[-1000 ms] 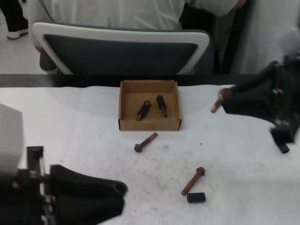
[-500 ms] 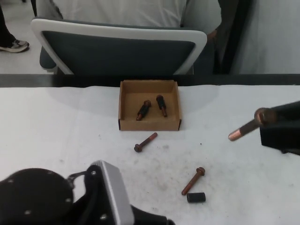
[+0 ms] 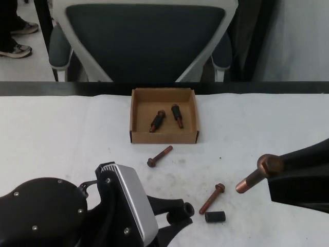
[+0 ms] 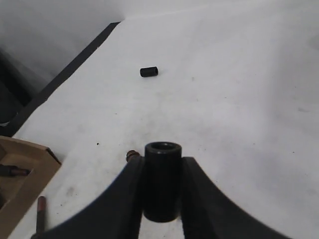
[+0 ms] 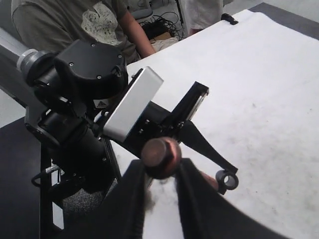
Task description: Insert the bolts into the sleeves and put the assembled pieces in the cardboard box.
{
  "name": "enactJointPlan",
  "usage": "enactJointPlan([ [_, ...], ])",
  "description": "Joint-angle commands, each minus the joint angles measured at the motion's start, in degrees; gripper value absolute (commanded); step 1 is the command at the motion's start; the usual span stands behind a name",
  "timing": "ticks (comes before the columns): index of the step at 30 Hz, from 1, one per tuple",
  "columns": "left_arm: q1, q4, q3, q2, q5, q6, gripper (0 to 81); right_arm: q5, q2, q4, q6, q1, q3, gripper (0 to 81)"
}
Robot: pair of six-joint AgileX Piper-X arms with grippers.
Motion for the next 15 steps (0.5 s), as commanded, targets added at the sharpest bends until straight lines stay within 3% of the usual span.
enactJointPlan([
  [1,-0.2,-3.29,0.0,-0.08,-1.03,1.16,0.8,-0.14,0.6,-0.4,1.39,0.14,-0.23,0.2],
  [15,-0.2,-7.4,0.0,-0.08,1.86,0.58,0.8,-0.14,7.01,-3.14,4.79,0.14,-0.23,0.2],
])
